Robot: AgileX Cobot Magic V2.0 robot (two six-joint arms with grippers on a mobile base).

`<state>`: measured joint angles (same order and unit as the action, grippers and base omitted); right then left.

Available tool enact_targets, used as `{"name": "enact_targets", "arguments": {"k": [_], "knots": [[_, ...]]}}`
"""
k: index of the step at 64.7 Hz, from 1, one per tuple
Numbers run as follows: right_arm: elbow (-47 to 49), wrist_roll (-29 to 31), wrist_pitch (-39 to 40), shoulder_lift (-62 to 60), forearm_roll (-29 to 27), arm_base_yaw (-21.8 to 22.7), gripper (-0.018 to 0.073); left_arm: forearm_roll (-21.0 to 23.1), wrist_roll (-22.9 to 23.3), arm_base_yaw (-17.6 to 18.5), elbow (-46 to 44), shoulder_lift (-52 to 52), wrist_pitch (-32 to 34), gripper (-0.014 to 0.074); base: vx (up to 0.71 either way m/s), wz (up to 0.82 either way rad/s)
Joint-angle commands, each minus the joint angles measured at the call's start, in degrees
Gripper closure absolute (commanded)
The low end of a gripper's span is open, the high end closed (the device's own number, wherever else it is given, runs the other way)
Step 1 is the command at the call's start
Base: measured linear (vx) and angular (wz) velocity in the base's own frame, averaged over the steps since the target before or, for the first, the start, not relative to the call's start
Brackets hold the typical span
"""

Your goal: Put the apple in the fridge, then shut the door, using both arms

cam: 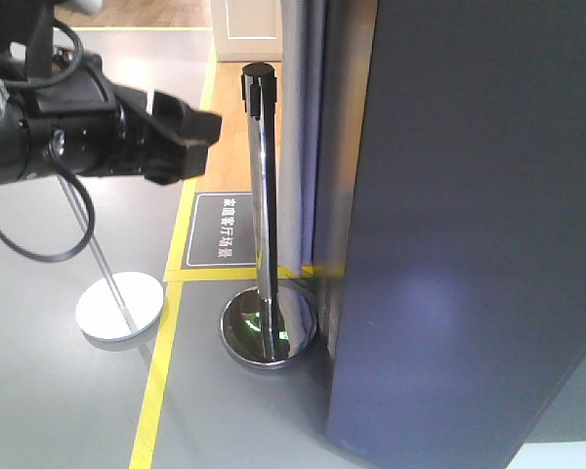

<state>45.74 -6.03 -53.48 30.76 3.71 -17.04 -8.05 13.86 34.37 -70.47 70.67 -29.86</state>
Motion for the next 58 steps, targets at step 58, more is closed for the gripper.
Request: {"name": "enact_targets", "arguments": {"k": [58], "knots": [[1.4,-30.9,25.2,12.7,32.8,0.3,0.0053,-0.3,0.4,0.0,-1.4,-1.4,2.5,0.0083,0.0,0.0]]}}
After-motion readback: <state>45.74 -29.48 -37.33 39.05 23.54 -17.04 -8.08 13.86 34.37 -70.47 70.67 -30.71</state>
